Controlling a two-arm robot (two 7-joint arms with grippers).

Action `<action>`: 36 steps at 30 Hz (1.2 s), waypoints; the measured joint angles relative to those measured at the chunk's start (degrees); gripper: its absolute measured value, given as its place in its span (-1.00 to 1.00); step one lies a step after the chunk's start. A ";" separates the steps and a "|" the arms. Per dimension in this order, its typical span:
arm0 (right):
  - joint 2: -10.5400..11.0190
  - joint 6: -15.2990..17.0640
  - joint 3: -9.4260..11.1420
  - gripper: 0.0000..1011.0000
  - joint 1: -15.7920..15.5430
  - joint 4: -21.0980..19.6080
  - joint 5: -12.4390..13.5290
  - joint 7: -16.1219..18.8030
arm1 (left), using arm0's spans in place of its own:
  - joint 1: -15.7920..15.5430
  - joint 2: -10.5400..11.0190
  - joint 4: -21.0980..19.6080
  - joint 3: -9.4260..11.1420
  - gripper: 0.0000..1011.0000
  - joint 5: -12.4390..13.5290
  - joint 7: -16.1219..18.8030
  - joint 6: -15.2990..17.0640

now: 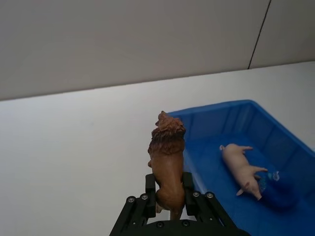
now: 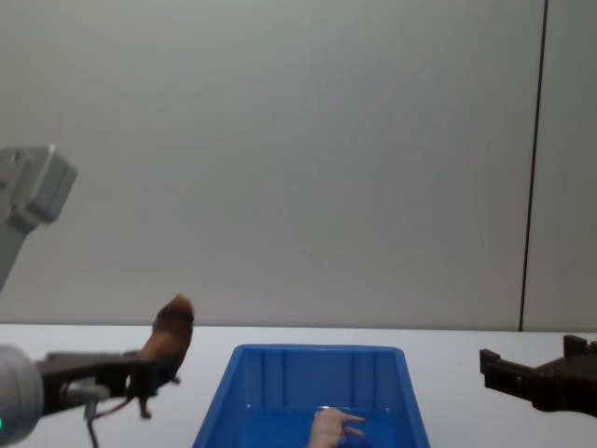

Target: Pick up the two dolls from the table and place them into the box.

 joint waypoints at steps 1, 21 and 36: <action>0.00 0.00 0.00 0.98 0.00 0.00 0.00 0.00 | -0.25 -0.07 -0.13 0.00 -0.39 0.31 -0.40 -0.08; 0.00 0.00 0.00 0.98 0.00 0.00 0.00 0.00 | -6.88 -2.78 3.25 0.73 -0.16 5.92 -17.10 -3.43; 0.00 0.00 0.00 0.98 0.00 0.00 0.00 0.00 | -11.33 -5.29 9.01 1.61 0.71 7.23 -26.89 -5.13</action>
